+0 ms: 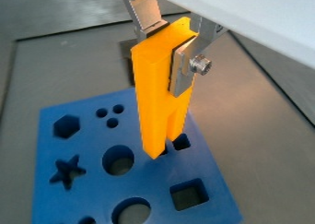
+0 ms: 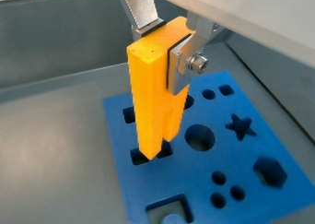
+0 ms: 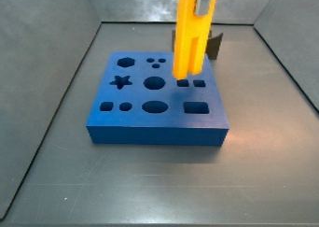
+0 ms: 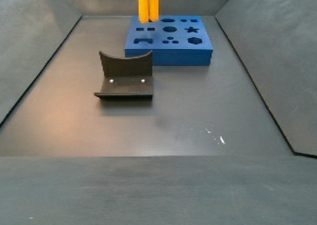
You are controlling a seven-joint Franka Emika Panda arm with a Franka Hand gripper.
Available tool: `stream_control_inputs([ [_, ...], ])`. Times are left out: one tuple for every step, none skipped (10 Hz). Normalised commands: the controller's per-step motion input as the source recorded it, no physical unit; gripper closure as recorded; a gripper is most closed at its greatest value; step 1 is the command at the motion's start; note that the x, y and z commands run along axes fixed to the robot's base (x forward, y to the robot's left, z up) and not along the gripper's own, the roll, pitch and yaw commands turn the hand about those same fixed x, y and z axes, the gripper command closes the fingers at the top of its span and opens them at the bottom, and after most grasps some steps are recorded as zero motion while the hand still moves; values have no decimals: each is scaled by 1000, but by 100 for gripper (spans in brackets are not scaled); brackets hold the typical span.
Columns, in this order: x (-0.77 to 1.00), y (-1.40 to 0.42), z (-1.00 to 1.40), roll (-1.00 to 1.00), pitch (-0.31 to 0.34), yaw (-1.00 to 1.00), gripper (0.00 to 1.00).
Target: Insert the double-square object.
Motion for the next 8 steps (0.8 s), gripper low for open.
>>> stream_control_inputs([
  [171, 0, -97, 0, -17, -911, 100],
  [171, 0, -129, 0, -13, -911, 100],
  [174, 0, -203, 16, -13, -906, 100],
  [171, 0, -277, 51, -14, -903, 100],
  [171, 0, -277, 50, -14, -903, 100],
  [183, 0, -251, 41, -7, -891, 100],
  [197, 0, -203, 27, 0, -869, 100],
  [166, 0, 0, 36, 10, -706, 100],
])
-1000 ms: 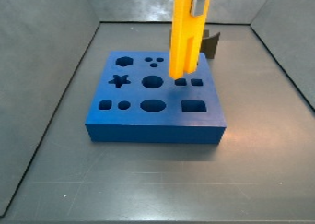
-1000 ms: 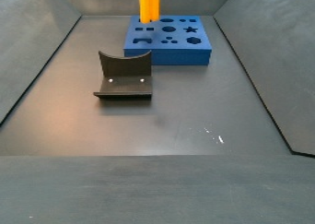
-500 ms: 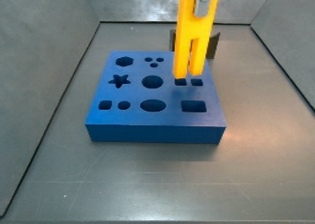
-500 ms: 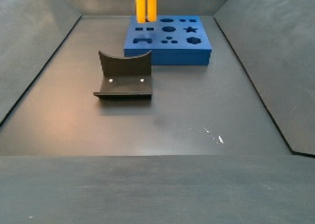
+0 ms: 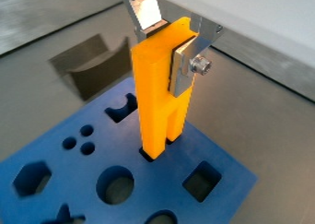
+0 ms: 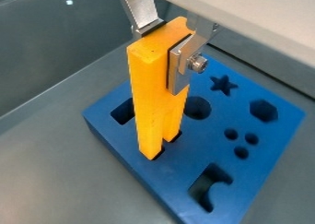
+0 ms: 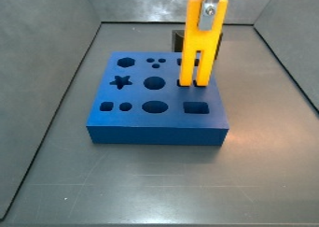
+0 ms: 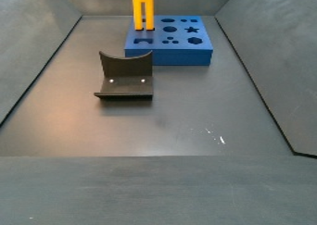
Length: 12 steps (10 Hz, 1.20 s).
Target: Insert the double-square object.
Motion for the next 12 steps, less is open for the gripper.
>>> stream_control_inputs([
  [0, 0, 0, 0, 0, -63, 100],
  [0, 0, 0, 0, -7, 0, 100],
  [-49, 0, -26, 0, -26, 0, 100],
  [-183, 0, -94, 0, -74, 0, 100],
  [-183, 0, -123, -6, -106, 51, 100],
  [-126, 0, -83, -19, -99, 123, 100],
  [-40, 0, -97, -23, -86, 140, 100],
  [0, 0, -180, -50, -87, 169, 100],
  [120, 0, -263, -74, -79, 154, 100],
  [63, 0, -400, -84, -110, 71, 100],
  [17, 0, -549, -54, -121, 0, 100],
  [0, 0, -637, 0, -103, 0, 100],
])
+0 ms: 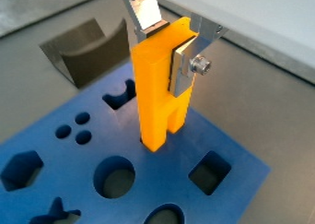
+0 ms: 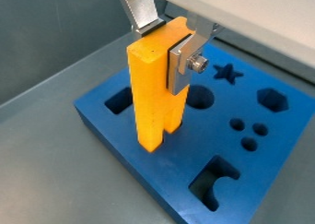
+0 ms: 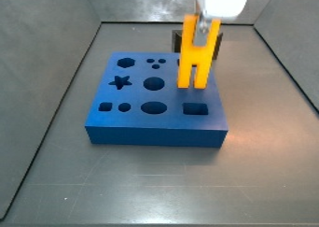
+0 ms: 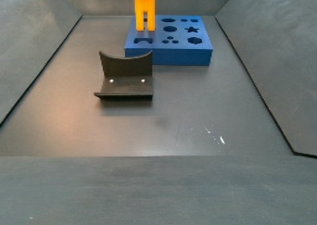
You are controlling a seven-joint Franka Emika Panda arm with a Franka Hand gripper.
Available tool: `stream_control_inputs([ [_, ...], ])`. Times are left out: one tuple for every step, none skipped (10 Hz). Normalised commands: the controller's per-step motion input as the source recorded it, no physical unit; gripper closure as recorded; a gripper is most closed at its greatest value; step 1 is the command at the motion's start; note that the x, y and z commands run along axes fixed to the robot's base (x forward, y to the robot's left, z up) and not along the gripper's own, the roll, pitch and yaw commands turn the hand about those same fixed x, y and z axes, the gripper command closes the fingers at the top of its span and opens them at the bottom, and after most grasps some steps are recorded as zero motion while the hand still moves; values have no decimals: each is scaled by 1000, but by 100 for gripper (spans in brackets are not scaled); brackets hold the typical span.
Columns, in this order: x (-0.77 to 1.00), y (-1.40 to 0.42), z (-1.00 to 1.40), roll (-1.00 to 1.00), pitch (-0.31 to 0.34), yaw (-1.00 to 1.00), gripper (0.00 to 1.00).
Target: Insert the double-square object.
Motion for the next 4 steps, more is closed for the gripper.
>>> stream_control_inputs([
  [0, 0, -666, 30, -89, -63, 100],
  [0, 0, -646, 59, -74, -77, 100],
  [0, 0, -534, 69, -34, -94, 100],
  [0, 0, 0, 0, 0, 0, 100],
])
